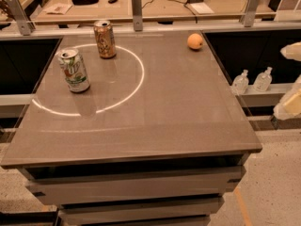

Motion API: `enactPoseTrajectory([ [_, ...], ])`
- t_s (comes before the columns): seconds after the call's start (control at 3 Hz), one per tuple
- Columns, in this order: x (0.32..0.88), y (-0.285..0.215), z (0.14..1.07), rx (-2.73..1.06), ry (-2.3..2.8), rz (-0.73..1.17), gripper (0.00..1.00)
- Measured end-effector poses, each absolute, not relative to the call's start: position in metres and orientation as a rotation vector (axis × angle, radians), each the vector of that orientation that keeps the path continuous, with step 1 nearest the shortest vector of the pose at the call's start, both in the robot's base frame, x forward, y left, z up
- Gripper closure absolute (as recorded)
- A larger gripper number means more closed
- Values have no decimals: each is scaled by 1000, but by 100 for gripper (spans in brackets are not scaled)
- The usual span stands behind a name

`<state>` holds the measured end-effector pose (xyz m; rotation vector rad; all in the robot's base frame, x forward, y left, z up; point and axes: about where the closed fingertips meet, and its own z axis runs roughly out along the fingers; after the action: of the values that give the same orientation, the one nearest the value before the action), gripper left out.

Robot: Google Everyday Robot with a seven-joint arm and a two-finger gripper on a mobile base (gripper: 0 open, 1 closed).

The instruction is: Move orange near 7up can

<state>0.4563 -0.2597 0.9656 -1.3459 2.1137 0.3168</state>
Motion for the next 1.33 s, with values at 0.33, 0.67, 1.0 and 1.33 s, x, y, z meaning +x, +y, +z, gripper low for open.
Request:
enactPoseTrajectory([
  [0.33, 456, -270, 966, -1145, 2024, 348, 0],
  [0.67, 462, -270, 951, -1009, 1953, 339, 0],
  [1.0, 477, -270, 940, -920, 1889, 327, 0],
  [1.33, 487, -271, 929, -859, 1860, 316, 0],
])
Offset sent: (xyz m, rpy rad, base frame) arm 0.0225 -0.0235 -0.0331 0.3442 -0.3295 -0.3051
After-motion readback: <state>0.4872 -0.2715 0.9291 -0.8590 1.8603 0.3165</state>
